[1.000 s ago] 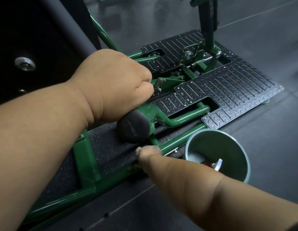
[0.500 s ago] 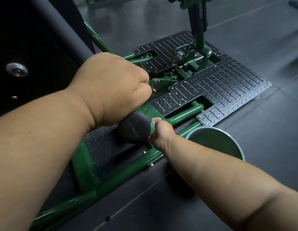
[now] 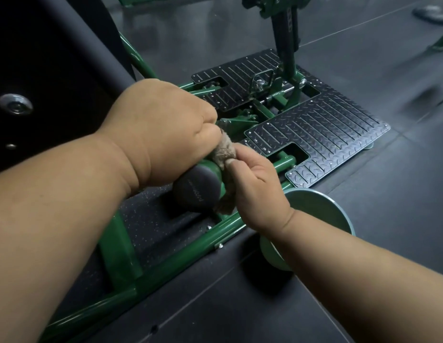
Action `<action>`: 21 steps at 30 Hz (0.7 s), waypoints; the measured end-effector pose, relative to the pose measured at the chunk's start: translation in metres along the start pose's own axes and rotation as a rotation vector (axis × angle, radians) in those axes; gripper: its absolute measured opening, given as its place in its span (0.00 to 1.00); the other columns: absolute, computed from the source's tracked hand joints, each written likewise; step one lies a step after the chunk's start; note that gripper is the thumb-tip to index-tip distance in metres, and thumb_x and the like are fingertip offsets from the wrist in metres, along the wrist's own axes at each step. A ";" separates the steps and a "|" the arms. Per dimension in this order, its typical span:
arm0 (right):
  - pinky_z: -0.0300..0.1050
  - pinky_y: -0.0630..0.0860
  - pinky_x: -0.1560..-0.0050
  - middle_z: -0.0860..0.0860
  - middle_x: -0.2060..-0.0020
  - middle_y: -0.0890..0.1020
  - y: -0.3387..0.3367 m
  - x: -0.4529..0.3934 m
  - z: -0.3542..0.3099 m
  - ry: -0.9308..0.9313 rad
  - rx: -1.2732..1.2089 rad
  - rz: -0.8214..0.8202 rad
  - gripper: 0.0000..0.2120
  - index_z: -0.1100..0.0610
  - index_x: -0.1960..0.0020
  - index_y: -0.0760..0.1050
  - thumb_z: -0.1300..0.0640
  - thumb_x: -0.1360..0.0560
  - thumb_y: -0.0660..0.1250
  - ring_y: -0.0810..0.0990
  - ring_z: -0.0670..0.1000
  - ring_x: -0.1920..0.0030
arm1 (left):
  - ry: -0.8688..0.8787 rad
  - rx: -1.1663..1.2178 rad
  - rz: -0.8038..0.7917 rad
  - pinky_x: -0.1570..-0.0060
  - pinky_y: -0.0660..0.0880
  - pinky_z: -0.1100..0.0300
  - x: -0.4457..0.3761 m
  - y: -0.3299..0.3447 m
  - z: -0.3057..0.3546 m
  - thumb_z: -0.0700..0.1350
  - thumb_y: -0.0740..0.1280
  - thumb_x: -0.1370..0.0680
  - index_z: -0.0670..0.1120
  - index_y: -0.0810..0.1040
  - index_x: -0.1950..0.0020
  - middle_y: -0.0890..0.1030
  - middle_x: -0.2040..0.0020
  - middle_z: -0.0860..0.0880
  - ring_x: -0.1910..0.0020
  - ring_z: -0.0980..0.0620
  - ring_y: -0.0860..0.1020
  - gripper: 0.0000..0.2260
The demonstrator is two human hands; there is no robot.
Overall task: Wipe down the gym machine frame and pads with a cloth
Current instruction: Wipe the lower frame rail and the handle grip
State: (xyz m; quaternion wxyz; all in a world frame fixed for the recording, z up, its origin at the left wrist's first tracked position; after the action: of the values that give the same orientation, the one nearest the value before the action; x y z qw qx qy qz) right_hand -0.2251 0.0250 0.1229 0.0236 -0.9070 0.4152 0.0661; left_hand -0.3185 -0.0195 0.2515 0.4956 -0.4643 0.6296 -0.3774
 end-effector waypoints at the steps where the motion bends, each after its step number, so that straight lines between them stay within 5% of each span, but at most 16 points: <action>1: 0.40 0.72 0.60 0.38 0.66 0.79 0.000 -0.002 0.001 -0.018 0.055 0.006 0.19 0.46 0.58 0.79 0.67 0.19 0.60 0.75 0.40 0.63 | 0.004 0.000 0.001 0.65 0.59 0.52 0.000 0.000 0.000 0.57 0.45 0.28 0.48 0.69 0.66 0.67 0.71 0.51 0.64 0.42 0.68 0.19; 5: 0.66 0.82 0.57 0.49 0.65 0.81 -0.006 -0.008 0.033 0.161 0.171 -0.029 0.13 0.48 0.49 0.81 0.58 0.20 0.59 0.82 0.55 0.63 | -0.009 0.020 -0.018 0.64 0.60 0.51 0.000 0.002 -0.001 0.56 0.47 0.27 0.47 0.70 0.65 0.70 0.69 0.49 0.63 0.41 0.70 0.18; 7: 0.71 0.80 0.54 0.52 0.61 0.83 -0.006 -0.012 0.043 0.169 0.212 -0.067 0.13 0.48 0.45 0.81 0.56 0.20 0.58 0.82 0.58 0.58 | -0.008 0.029 0.005 0.64 0.60 0.51 0.001 0.000 -0.001 0.57 0.46 0.28 0.48 0.70 0.65 0.71 0.69 0.49 0.63 0.41 0.70 0.19; 10: 0.60 0.74 0.41 0.51 0.52 0.80 -0.005 -0.005 0.008 -0.112 0.480 -0.009 0.15 0.46 0.43 0.81 0.56 0.22 0.59 0.78 0.54 0.46 | -0.019 0.082 0.033 0.63 0.59 0.51 0.002 -0.003 -0.004 0.56 0.48 0.28 0.49 0.70 0.63 0.71 0.69 0.50 0.63 0.42 0.70 0.15; 13: 0.50 0.71 0.35 0.45 0.43 0.79 0.001 0.023 -0.038 -0.471 0.431 0.031 0.19 0.55 0.38 0.82 0.65 0.23 0.61 0.76 0.49 0.39 | -0.055 0.185 0.072 0.61 0.60 0.51 0.003 -0.009 -0.008 0.52 0.54 0.27 0.51 0.70 0.59 0.72 0.67 0.51 0.62 0.42 0.70 0.08; 15: 0.44 0.70 0.33 0.40 0.39 0.78 0.007 0.030 -0.036 -0.554 0.358 -0.022 0.20 0.61 0.35 0.80 0.70 0.23 0.61 0.76 0.43 0.35 | -0.085 0.244 0.098 0.61 0.60 0.51 0.004 -0.012 -0.010 0.50 0.55 0.28 0.50 0.70 0.56 0.73 0.65 0.52 0.61 0.42 0.70 0.06; 21: 0.58 0.73 0.27 0.40 0.37 0.81 -0.011 -0.020 0.073 0.129 0.152 -0.136 0.21 0.47 0.31 0.78 0.59 0.17 0.55 0.77 0.45 0.33 | -0.111 0.303 0.122 0.60 0.61 0.51 0.006 -0.013 -0.011 0.47 0.58 0.28 0.50 0.69 0.52 0.72 0.64 0.54 0.60 0.44 0.70 0.06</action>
State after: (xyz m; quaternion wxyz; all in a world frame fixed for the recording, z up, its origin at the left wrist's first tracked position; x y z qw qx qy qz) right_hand -0.2374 0.0542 0.0528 0.0701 -0.9310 0.3574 -0.0261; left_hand -0.3271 -0.0287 0.2650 0.6159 -0.3655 0.5642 -0.4108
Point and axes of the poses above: each hand's wrist, its own x-axis away from the middle knuckle, its own y-axis out of the palm, z = x × y, the point moved 9 cm from there along -x, towards the middle knuckle
